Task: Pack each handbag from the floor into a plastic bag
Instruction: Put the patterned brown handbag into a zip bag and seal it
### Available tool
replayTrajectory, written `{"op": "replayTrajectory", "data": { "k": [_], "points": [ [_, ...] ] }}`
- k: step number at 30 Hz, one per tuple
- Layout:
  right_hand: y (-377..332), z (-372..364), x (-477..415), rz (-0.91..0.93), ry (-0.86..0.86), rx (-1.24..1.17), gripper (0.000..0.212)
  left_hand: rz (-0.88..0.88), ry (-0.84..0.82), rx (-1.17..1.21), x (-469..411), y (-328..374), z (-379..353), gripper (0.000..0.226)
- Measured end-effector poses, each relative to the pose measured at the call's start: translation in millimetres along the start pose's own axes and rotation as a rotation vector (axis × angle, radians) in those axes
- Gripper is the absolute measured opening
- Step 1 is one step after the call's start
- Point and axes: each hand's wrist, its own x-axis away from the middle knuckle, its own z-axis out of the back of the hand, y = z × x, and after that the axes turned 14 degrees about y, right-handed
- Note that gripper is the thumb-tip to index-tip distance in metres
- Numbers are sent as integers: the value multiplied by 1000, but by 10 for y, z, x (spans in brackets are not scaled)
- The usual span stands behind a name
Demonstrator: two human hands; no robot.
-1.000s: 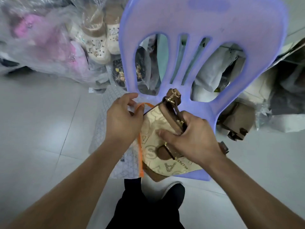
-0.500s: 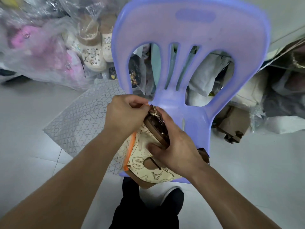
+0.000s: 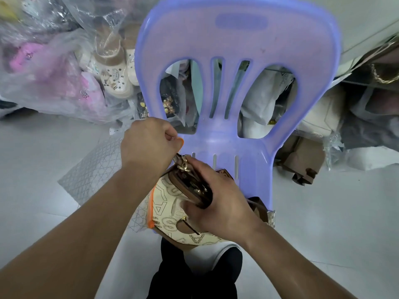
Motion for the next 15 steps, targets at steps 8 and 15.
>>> {"op": "replayTrajectory", "data": {
  "k": [8, 15],
  "points": [
    [-19, -133, 2, 58, -31, 95, 76, -106, -158, -22, -50, -21, 87, 4],
    [-93, -95, -188, 16, -116, 172, 69, -143, -288, -11, -135, -133, 171, 8]
  ]
}}
